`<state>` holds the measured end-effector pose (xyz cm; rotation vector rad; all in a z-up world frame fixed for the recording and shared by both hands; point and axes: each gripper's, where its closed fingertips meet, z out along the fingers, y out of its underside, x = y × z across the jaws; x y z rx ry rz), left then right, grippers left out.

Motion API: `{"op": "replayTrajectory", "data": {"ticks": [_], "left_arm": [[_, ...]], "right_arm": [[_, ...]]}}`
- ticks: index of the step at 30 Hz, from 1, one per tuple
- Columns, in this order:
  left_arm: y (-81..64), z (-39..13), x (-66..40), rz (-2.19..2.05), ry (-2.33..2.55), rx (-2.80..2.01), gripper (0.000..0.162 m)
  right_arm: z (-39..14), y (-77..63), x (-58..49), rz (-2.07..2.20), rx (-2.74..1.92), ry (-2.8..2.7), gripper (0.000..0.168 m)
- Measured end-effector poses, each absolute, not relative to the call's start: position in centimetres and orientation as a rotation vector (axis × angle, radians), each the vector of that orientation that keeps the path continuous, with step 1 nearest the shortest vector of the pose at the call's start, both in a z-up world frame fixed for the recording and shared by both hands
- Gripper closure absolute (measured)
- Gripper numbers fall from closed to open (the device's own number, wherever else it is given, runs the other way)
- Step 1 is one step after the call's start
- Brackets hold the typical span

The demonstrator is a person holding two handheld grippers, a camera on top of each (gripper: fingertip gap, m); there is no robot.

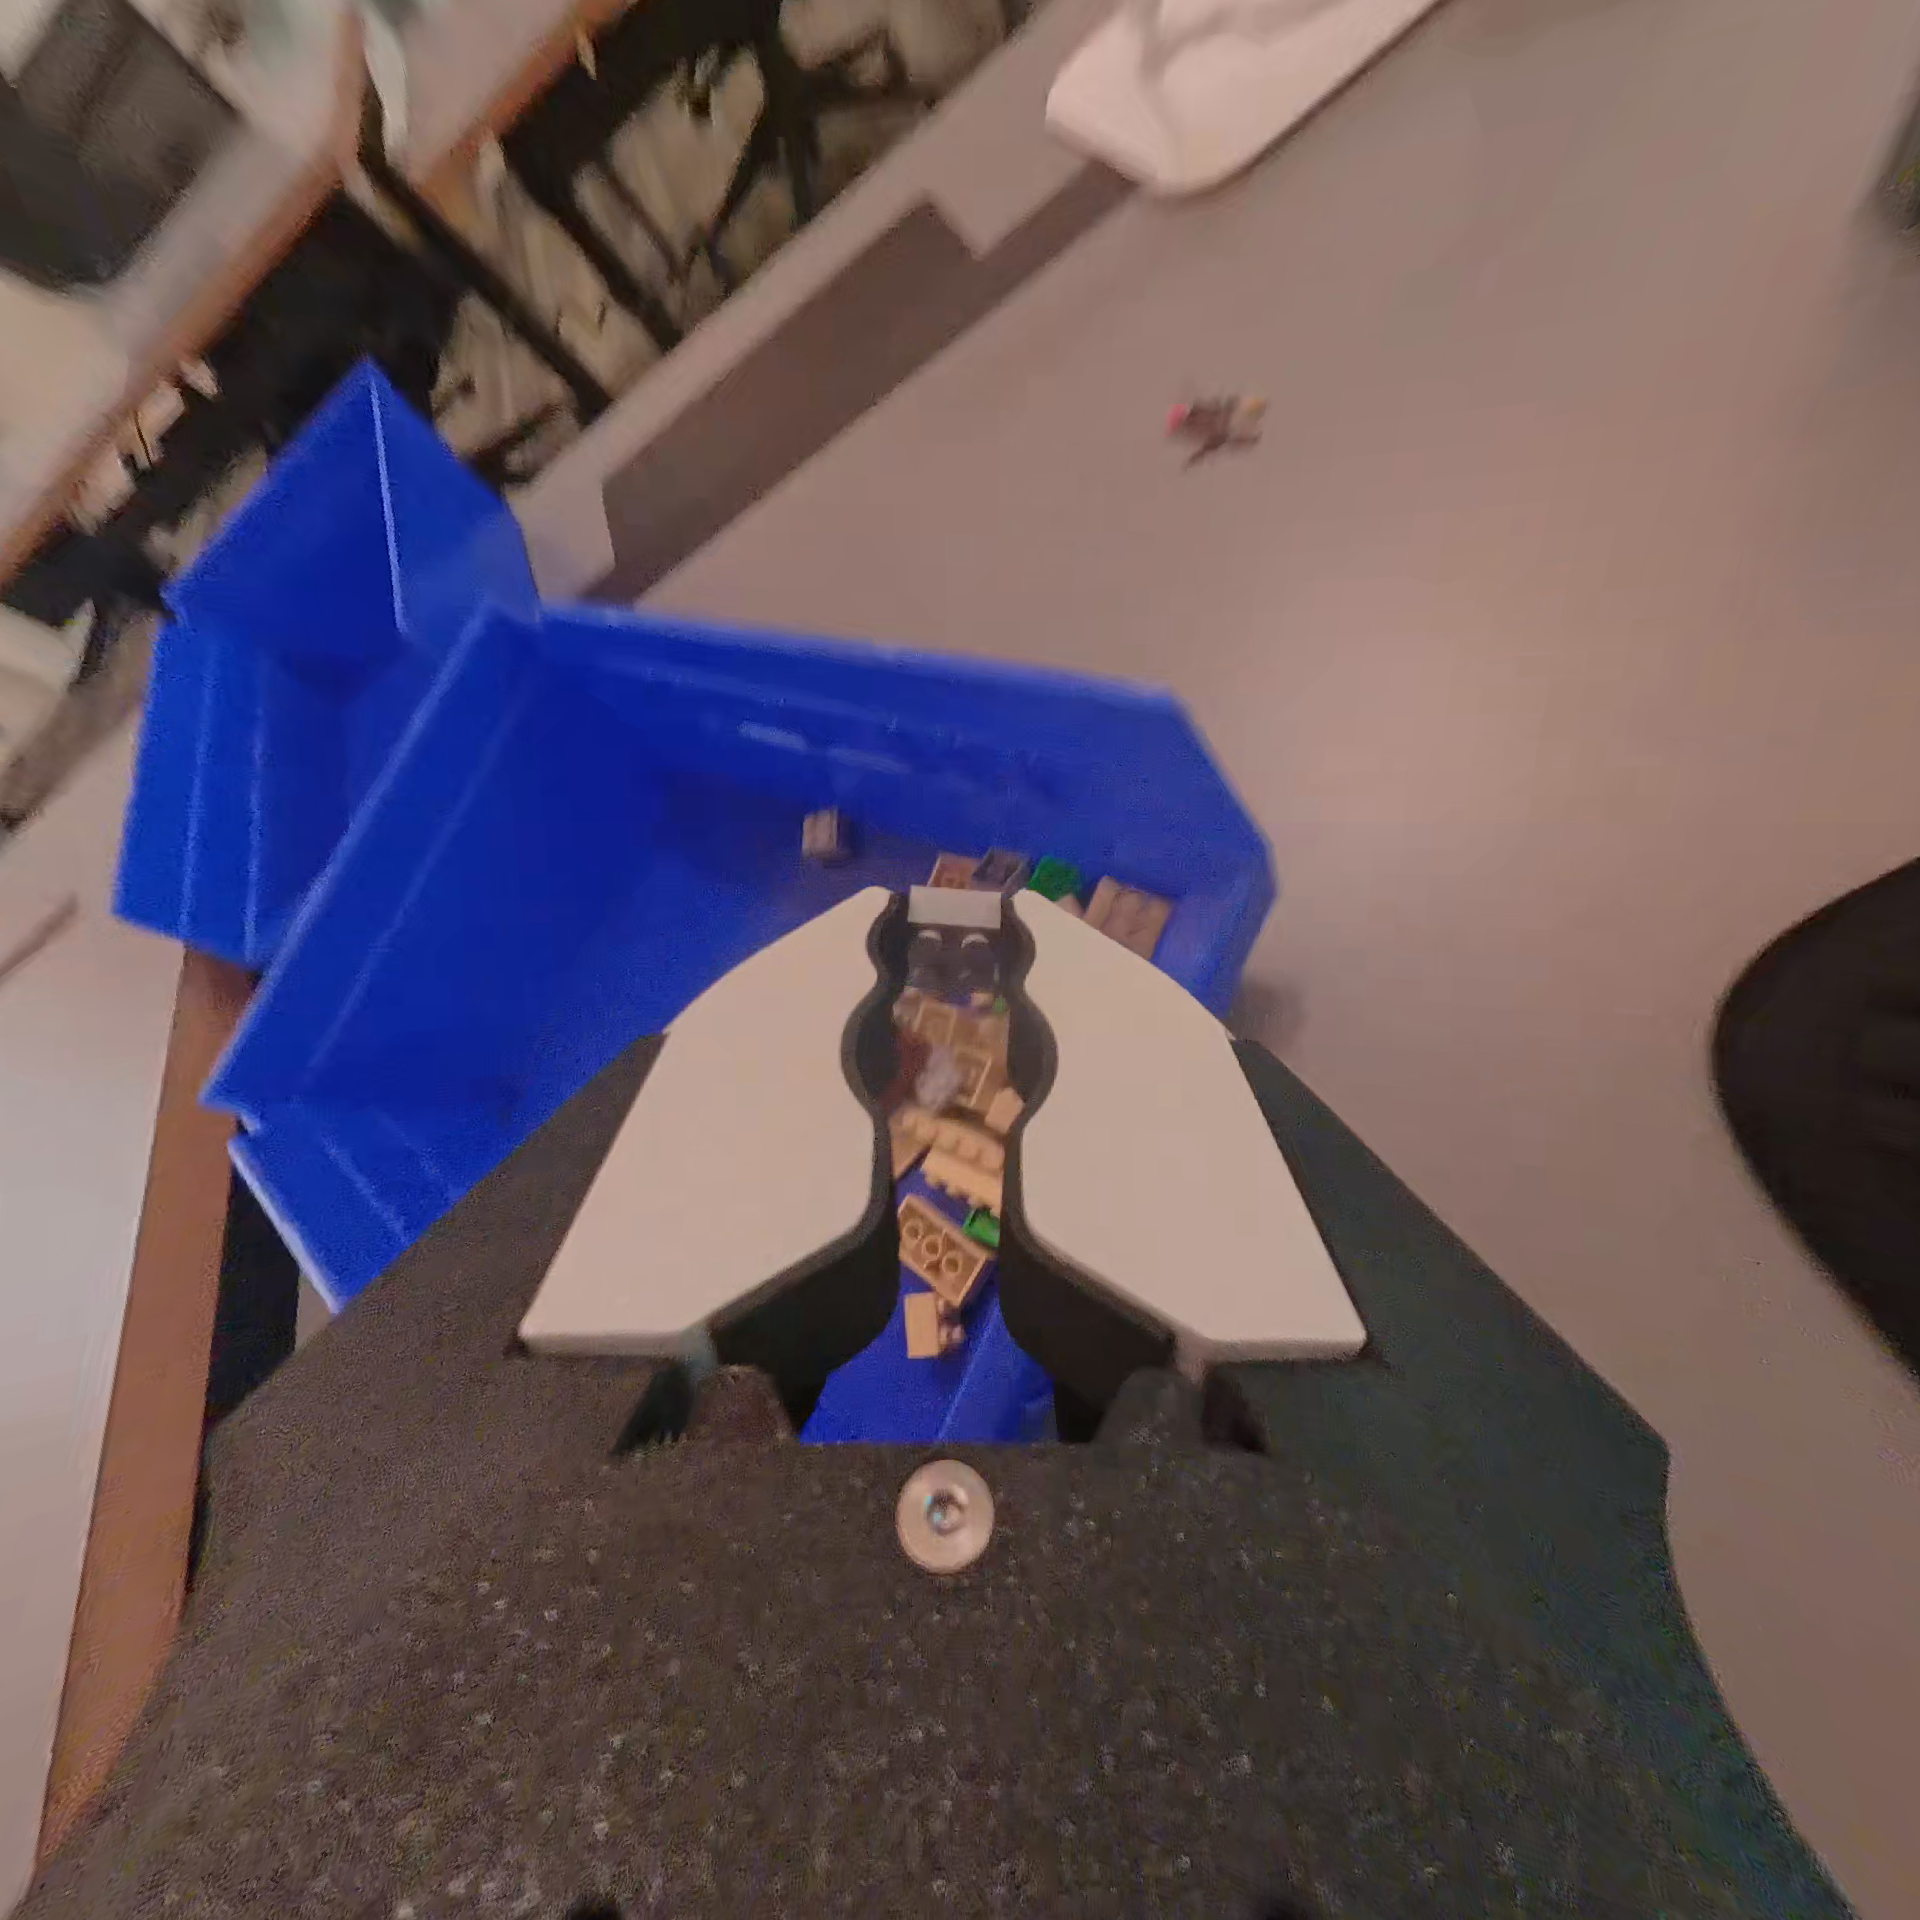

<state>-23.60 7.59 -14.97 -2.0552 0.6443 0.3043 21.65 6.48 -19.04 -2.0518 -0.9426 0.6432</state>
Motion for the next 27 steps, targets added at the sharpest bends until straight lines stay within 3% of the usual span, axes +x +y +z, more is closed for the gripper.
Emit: {"op": "replayTrajectory", "data": {"ticks": [2,4,8,20,27], "left_arm": [[8.1,-16.3,-25.2,0.34,0.59,-2.128,0.143],[8.3,-17.6,-26.4,0.36,0.536,-2.206,0.12],[8.7,-18.2,-26.9,0.35,0.493,-2.21,0.102],[7.0,-15.4,-18.9,0.195,0.736,-1.967,0.109],[3.1,-13.9,-6.3,-0.116,1.053,-1.654,0.109]], "right_arm": [[-20.7,6.1,23.1,0.579,-2.118,-0.996,0.141],[-22.4,5.3,23.6,0.551,-2.175,-1.078,0.141],[-24.6,4.7,23.6,0.488,-2.23,-1.178,0.141],[-25.5,5.2,22.2,0.419,-2.227,-1.275,0.152],[-18.5,3.0,14.9,0.82,-1.82,-1.276,0.153]]}}
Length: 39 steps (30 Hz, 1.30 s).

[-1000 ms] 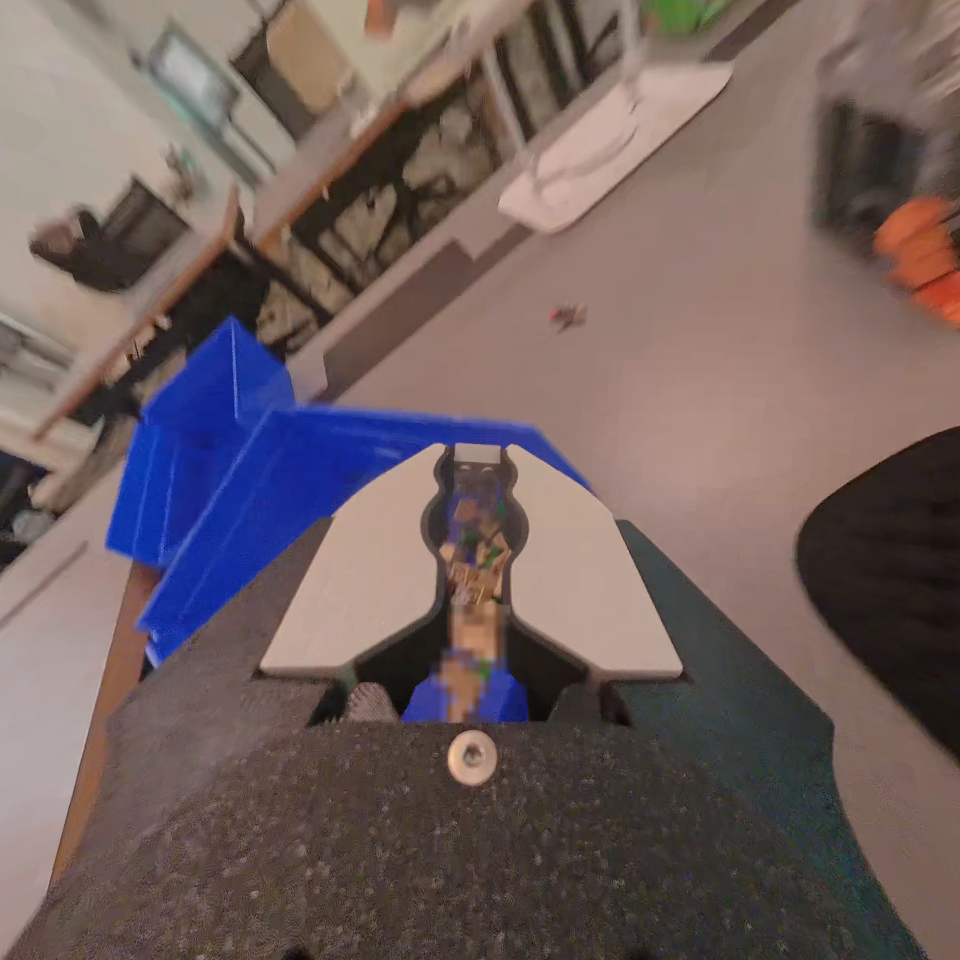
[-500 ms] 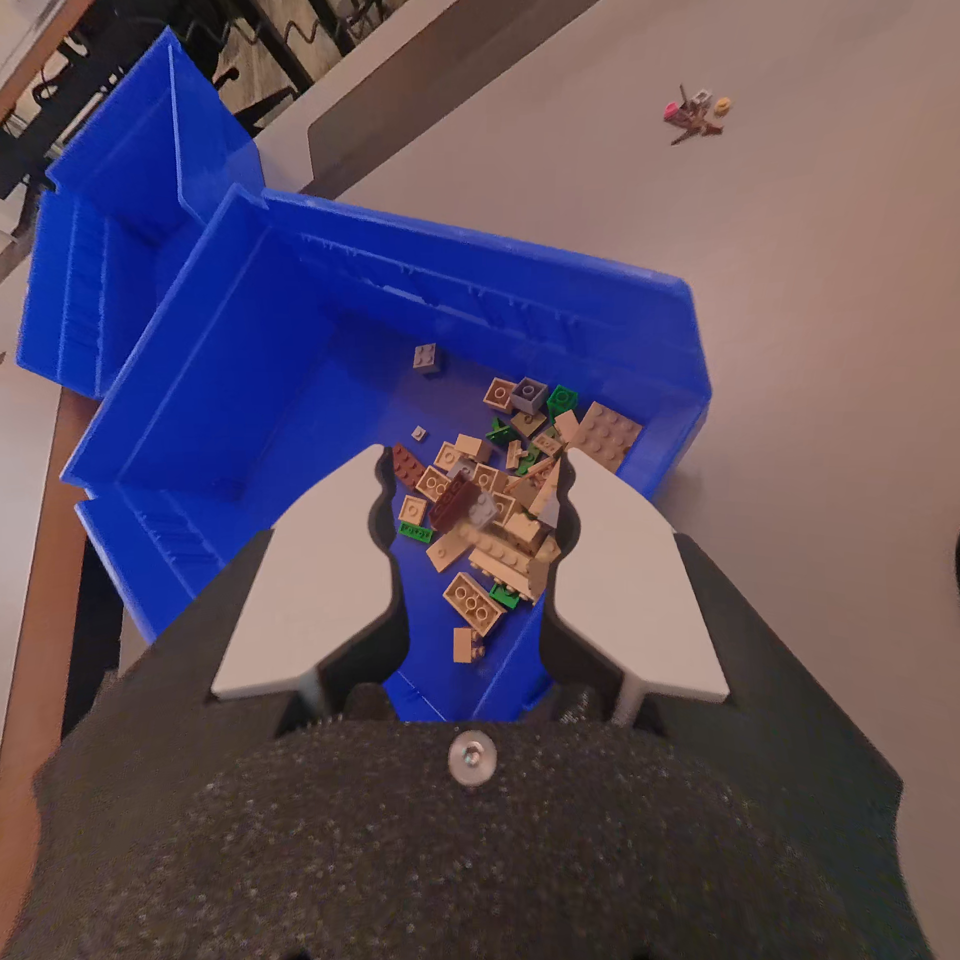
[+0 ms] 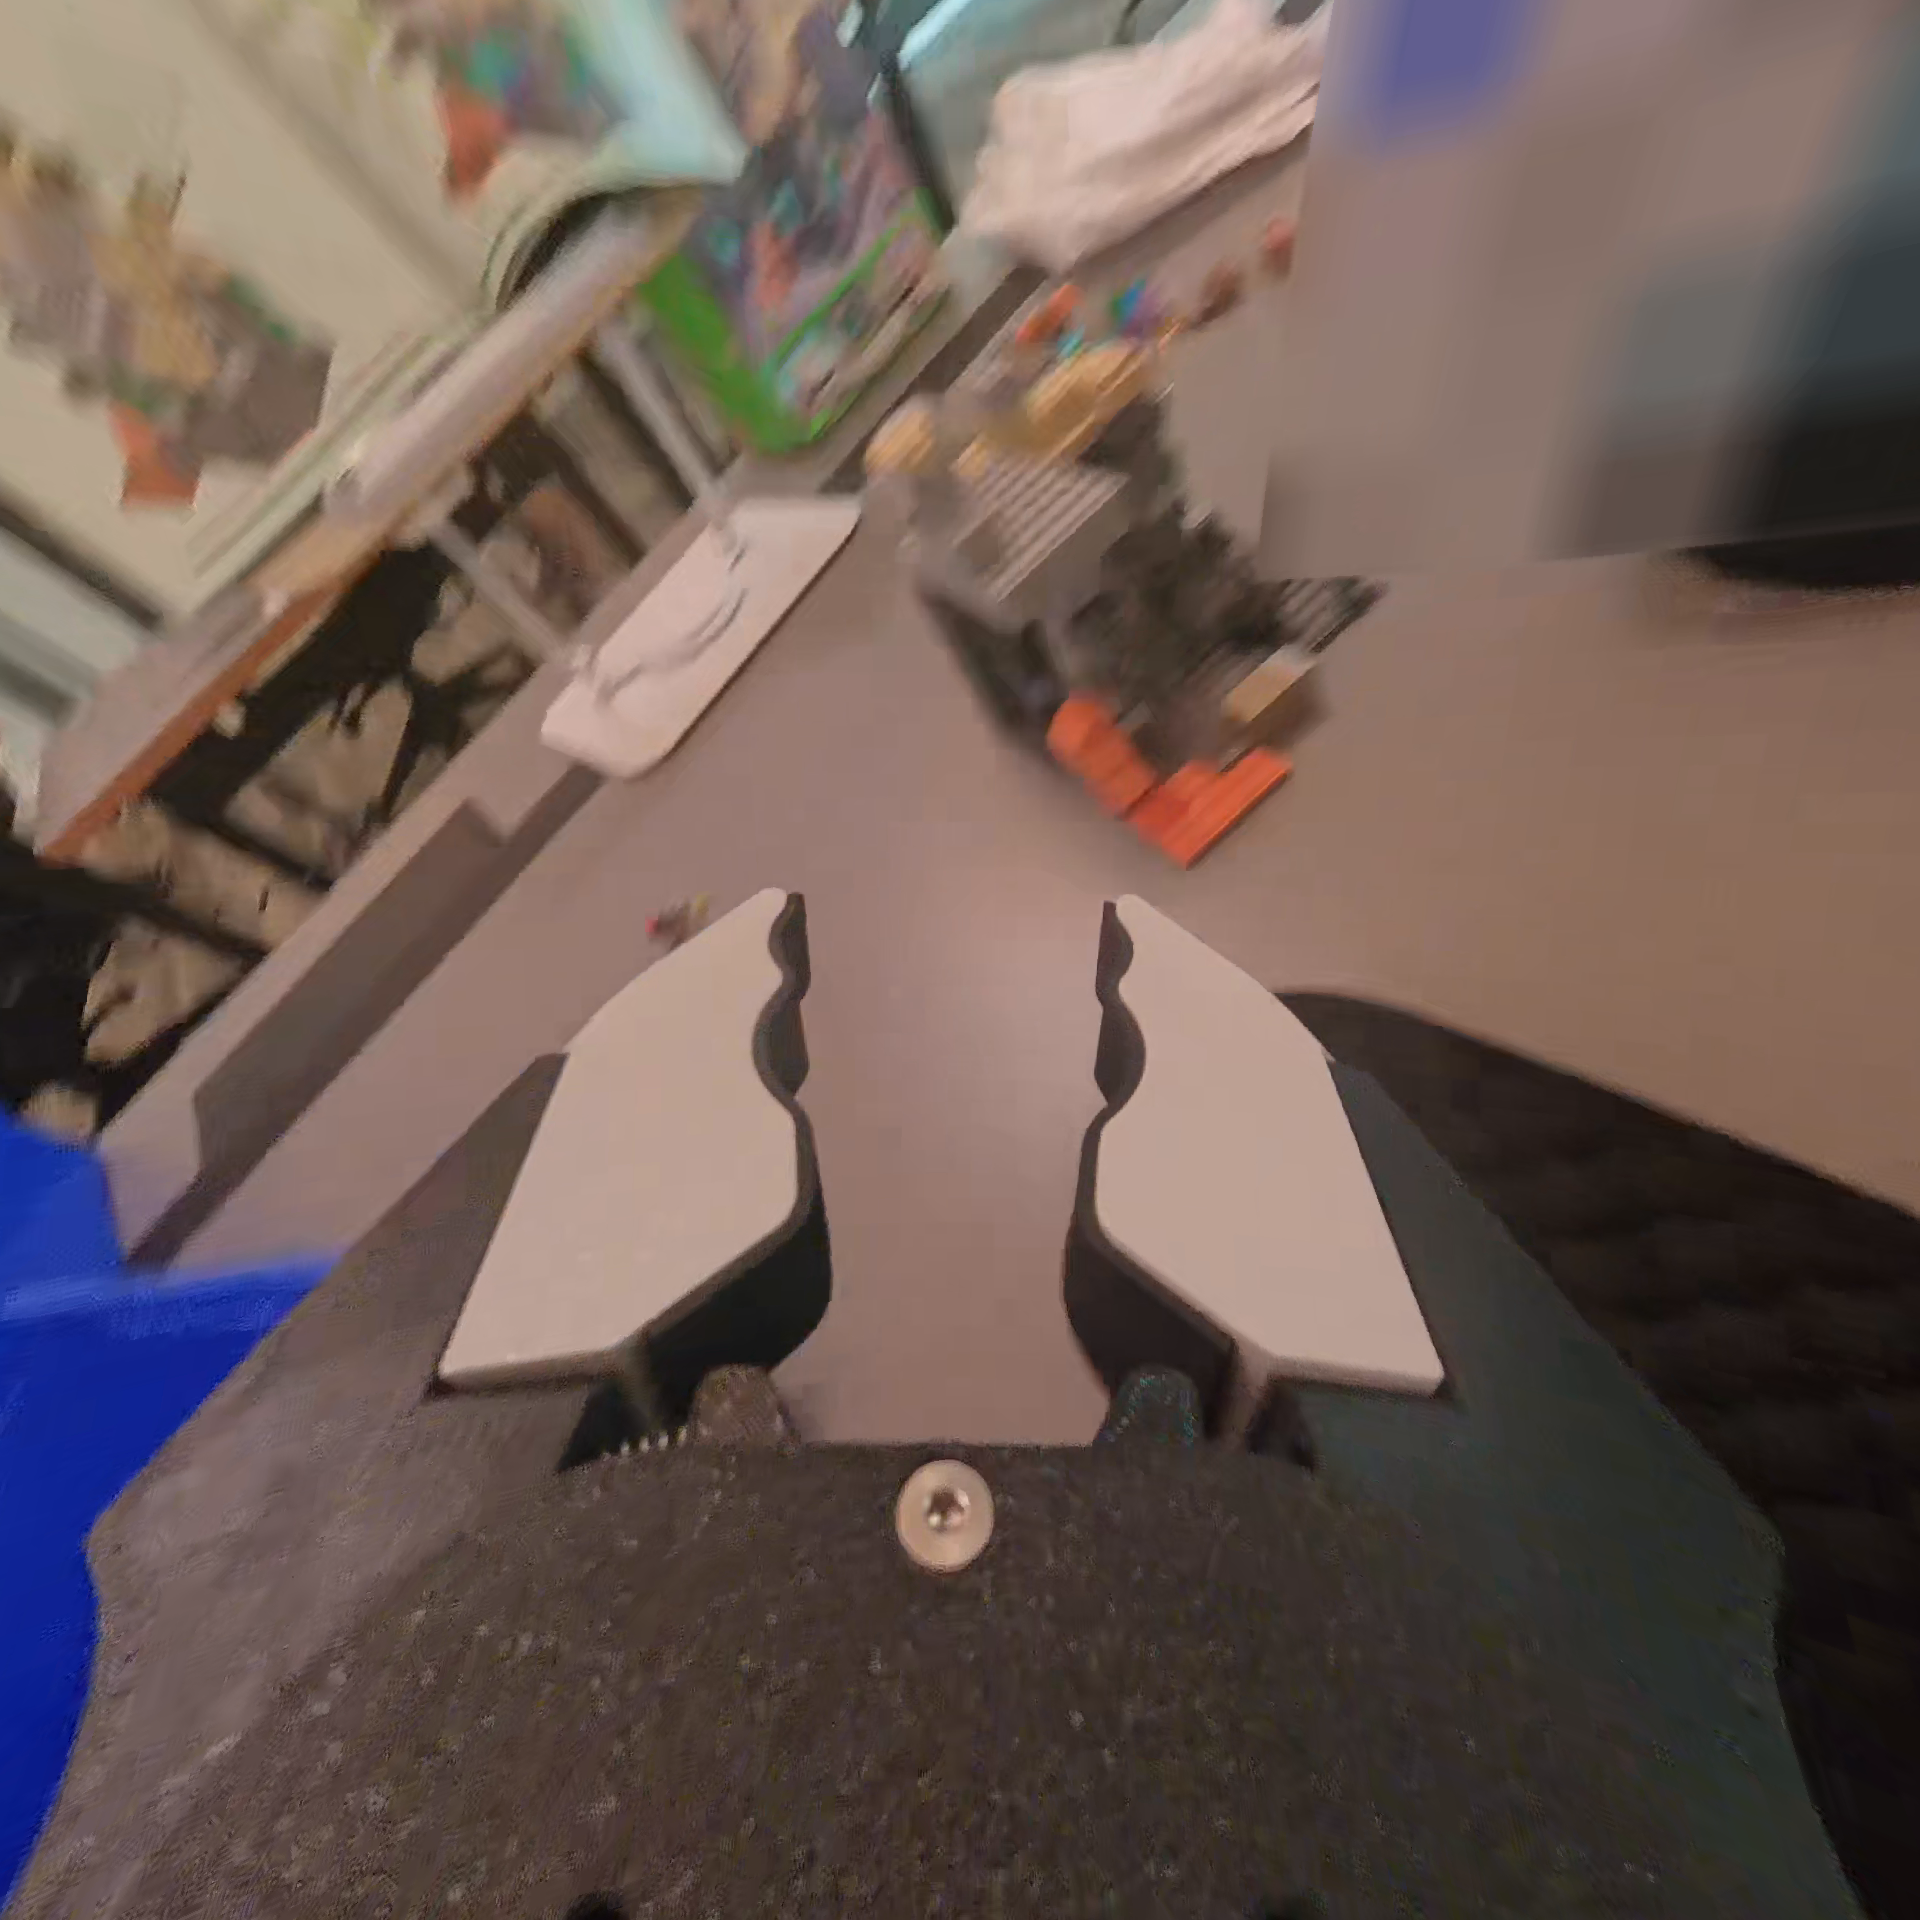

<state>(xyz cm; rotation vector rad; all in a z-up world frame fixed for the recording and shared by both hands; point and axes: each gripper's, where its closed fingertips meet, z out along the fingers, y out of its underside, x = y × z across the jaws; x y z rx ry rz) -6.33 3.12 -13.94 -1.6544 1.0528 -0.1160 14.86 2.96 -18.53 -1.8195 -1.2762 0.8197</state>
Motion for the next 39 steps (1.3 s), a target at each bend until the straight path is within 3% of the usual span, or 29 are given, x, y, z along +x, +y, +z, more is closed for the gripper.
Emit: {"op": "replayTrajectory", "data": {"ticks": [8,24,33,39], "left_arm": [[-0.1,-12.4,4.6,-0.229,1.251,-1.316,0.114],[-1.3,-11.8,4.9,-0.042,1.31,-1.146,0.153],[6.8,-9.2,-12.1,0.383,0.956,-1.486,0.153],[11.0,-14.1,-25.2,0.428,0.645,-1.941,0.15]], "right_arm": [[-12.5,-0.3,6.6,1.204,-1.567,-1.191,0.153],[-11.7,-2.1,4.1,1.577,-1.553,-1.095,0.153],[-13.4,-0.7,7.0,1.453,-1.632,-1.051,0.147],[-15.0,-0.3,8.2,1.447,-1.693,-1.013,0.147]]}}
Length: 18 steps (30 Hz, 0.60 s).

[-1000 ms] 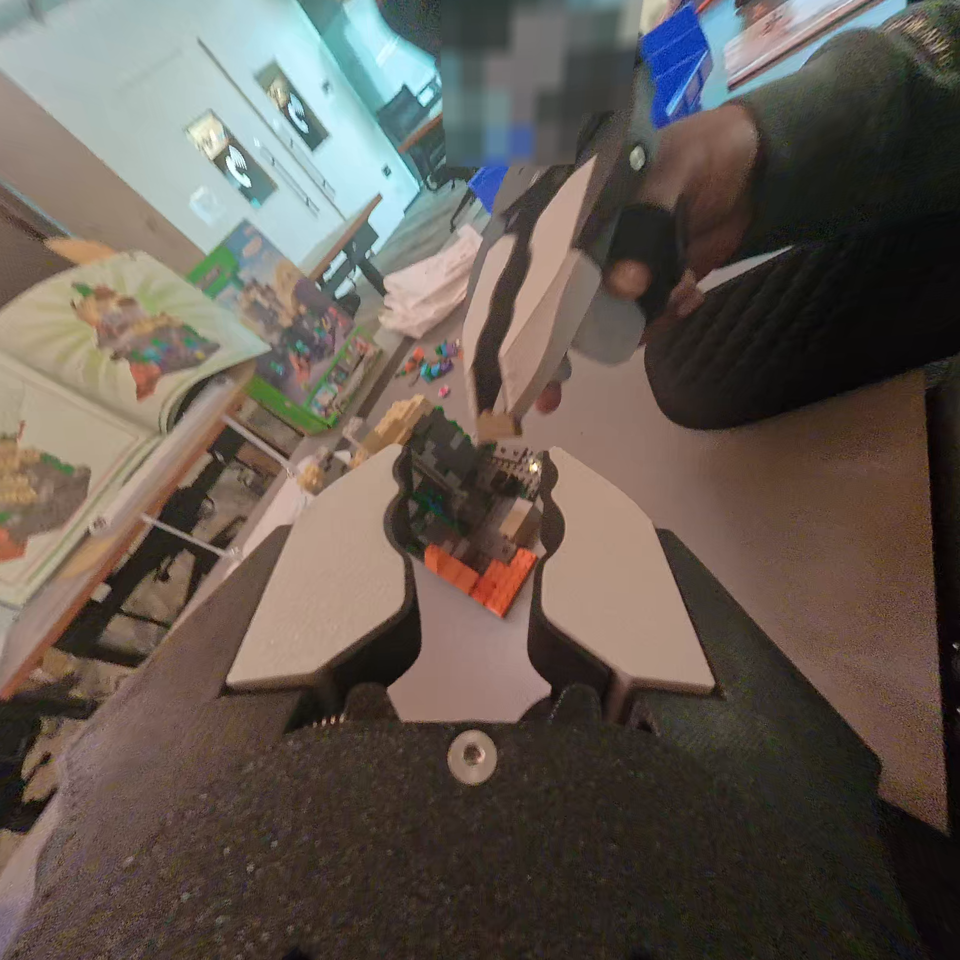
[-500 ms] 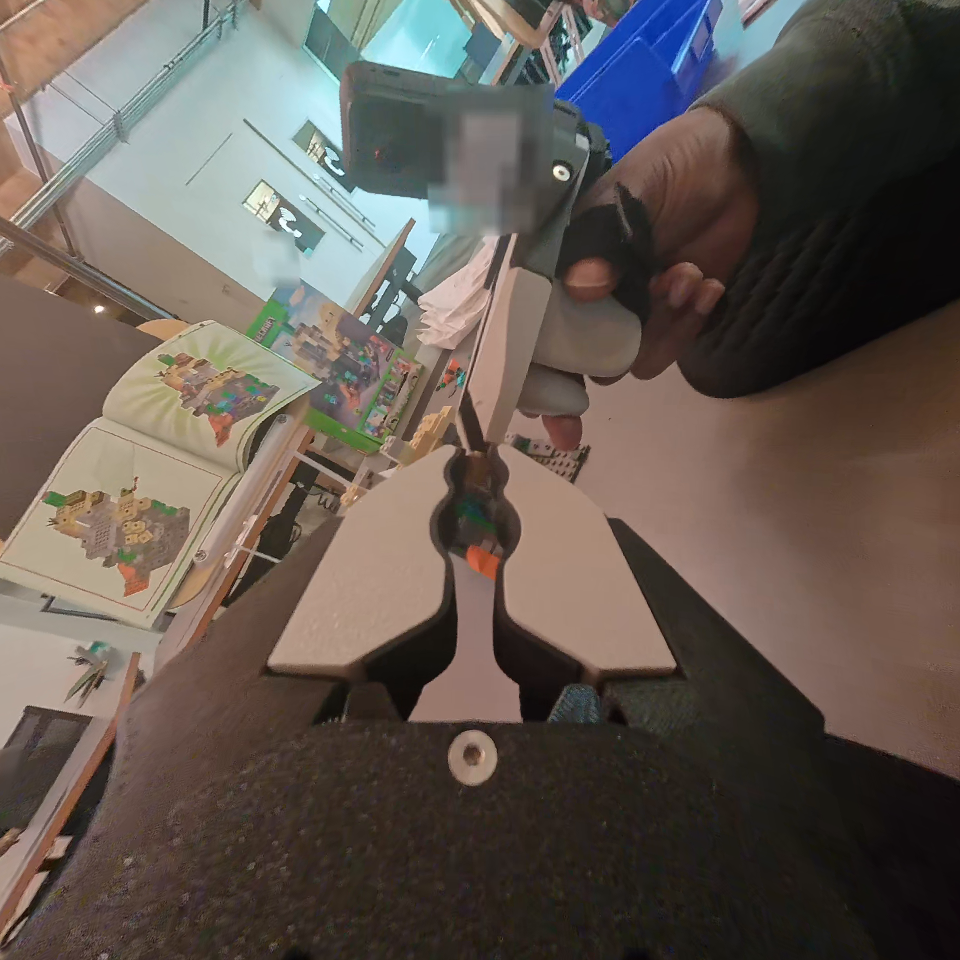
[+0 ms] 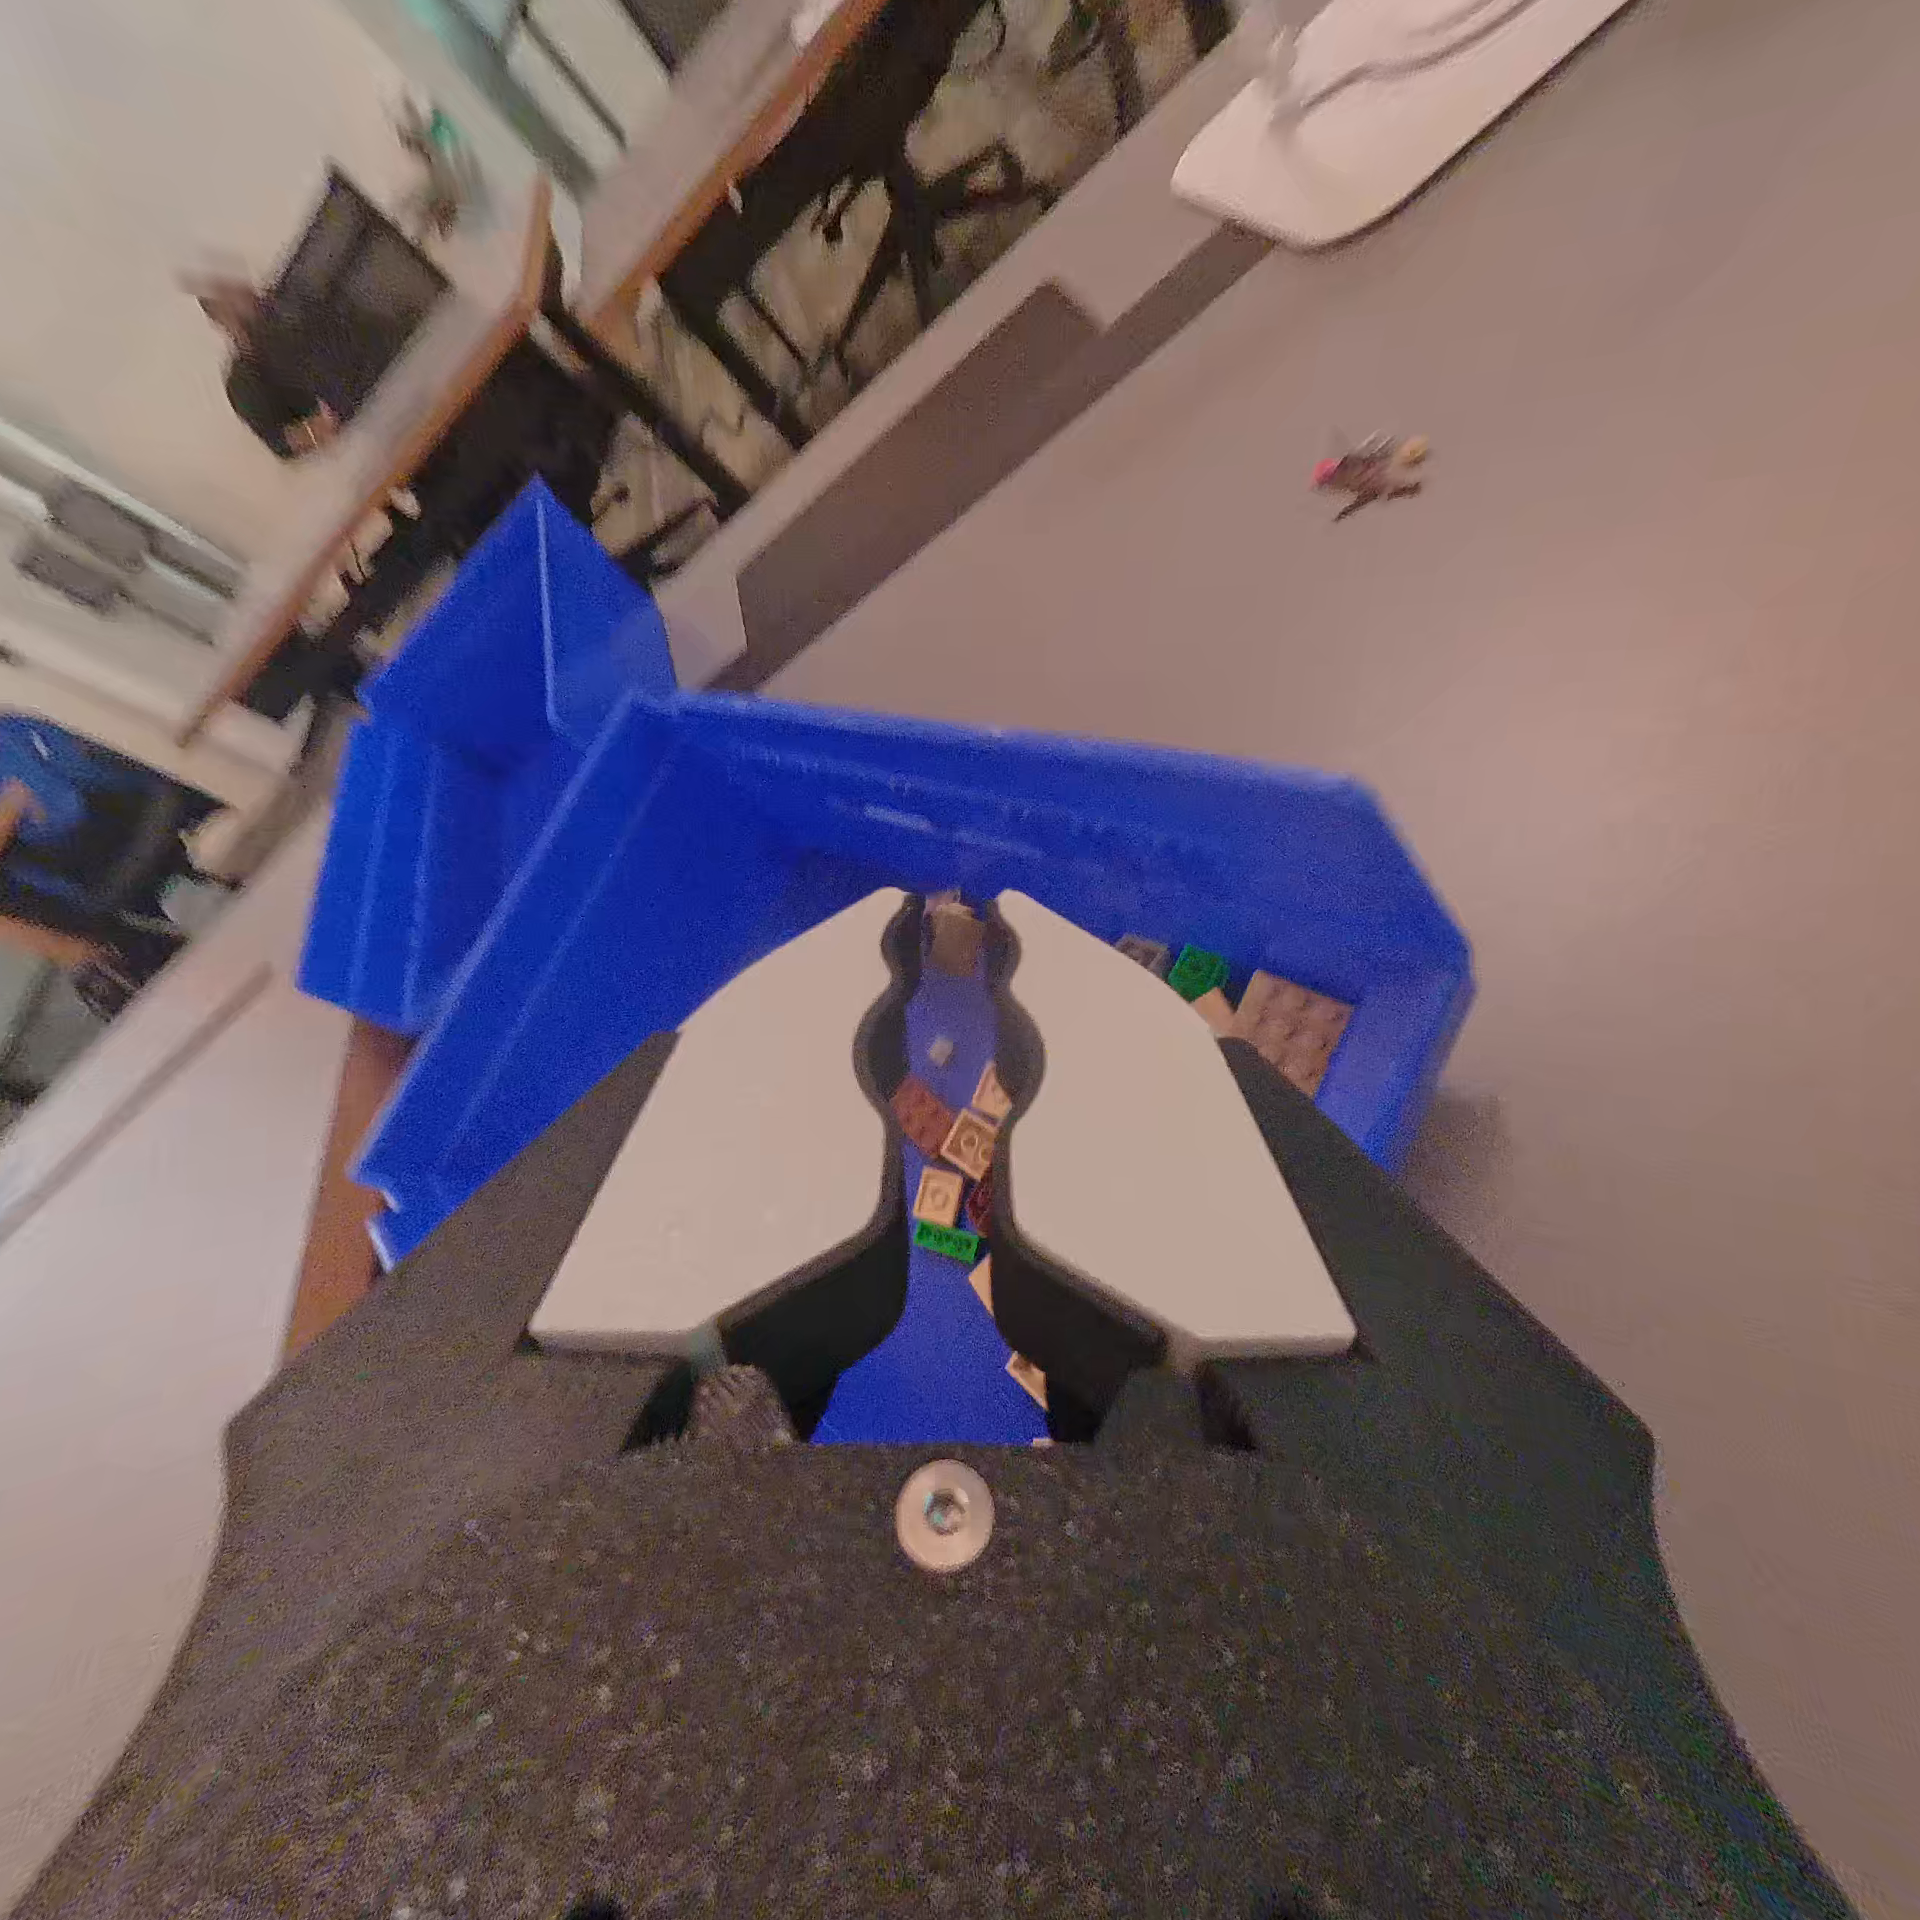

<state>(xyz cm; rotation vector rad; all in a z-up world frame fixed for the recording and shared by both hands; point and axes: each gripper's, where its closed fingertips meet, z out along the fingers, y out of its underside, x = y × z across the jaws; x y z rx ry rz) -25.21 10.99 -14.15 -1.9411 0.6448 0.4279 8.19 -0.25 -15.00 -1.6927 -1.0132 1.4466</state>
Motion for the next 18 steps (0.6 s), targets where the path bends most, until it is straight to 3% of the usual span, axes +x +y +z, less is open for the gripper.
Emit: {"op": "replayTrajectory", "data": {"ticks": [3,7,18], "left_arm": [[11.4,-16.6,-26.9,0.37,0.569,-2.061,0.119],[11.8,-17.4,-26.1,0.355,0.575,-2.054,0.102],[10.1,-12.7,-14.8,0.126,0.743,-1.763,0.121]], "right_arm": [[-15.3,-0.1,8.5,1.43,-1.703,-1.008,0.147],[-15.6,0.0,8.8,1.437,-1.72,-0.993,0.147],[-15.3,3.7,9.0,1.081,-1.744,-1.103,0.146]]}}
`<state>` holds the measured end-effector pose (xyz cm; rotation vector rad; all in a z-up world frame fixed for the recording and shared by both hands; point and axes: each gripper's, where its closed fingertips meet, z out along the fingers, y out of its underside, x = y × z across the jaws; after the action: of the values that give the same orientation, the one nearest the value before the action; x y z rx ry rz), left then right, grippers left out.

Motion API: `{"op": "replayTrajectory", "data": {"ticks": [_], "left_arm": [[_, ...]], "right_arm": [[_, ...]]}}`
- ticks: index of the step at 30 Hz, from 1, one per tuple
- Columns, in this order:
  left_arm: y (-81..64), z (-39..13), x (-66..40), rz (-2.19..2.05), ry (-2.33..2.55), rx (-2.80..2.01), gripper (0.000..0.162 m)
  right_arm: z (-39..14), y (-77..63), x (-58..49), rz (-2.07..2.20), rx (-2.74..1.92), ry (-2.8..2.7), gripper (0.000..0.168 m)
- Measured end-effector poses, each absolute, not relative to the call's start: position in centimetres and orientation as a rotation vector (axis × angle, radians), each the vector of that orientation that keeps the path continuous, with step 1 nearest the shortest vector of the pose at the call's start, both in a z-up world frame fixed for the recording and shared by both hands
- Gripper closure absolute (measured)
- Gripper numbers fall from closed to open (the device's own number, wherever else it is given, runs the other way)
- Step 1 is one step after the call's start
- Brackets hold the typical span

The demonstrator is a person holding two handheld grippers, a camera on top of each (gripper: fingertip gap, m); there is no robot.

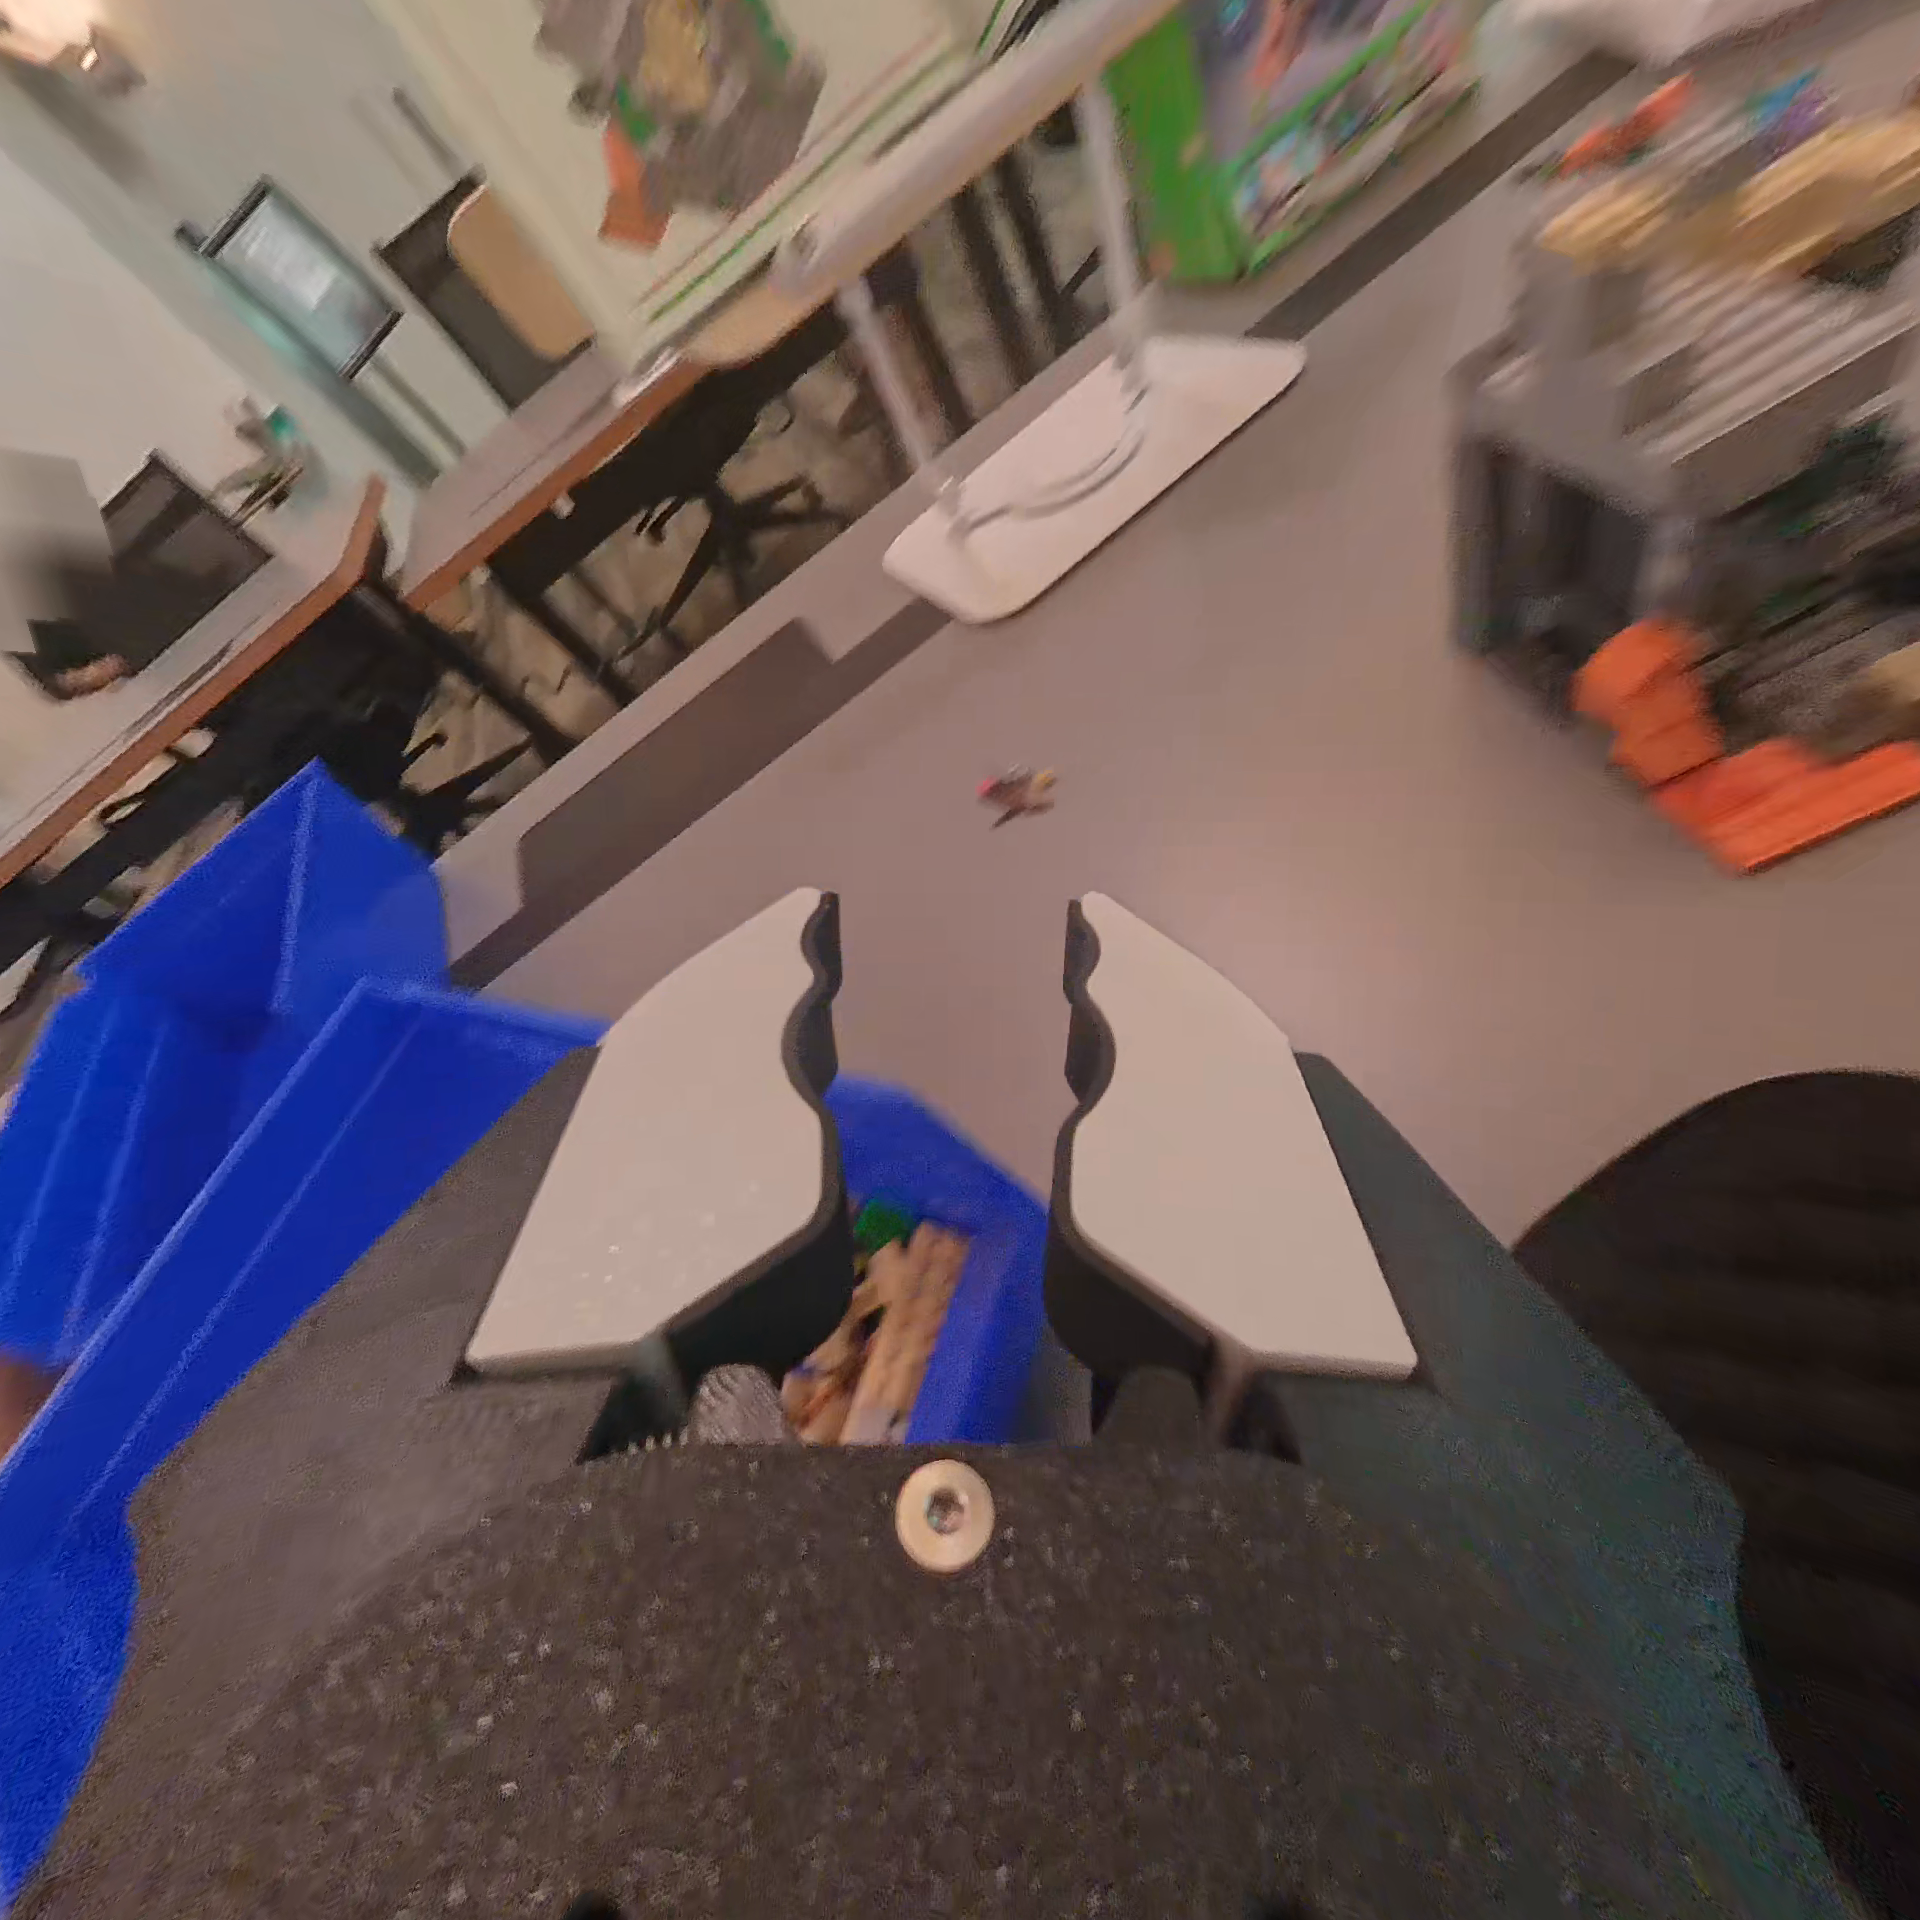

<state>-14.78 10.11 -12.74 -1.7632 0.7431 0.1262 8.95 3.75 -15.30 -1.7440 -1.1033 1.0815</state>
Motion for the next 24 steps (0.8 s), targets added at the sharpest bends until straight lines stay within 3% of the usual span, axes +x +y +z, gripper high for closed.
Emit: {"op": "replayTrajectory", "data": {"ticks": [11,24], "left_arm": [[9.3,-14.7,-0.9,-0.203,0.924,-1.647,0.121],[8.6,-16.1,1.3,-0.272,0.971,-1.645,0.123]], "right_arm": [[-13.1,13.2,4.4,0.566,-1.775,-1.426,0.13],[-15.4,14.7,3.5,0.362,-1.985,-1.877,0.145]]}}
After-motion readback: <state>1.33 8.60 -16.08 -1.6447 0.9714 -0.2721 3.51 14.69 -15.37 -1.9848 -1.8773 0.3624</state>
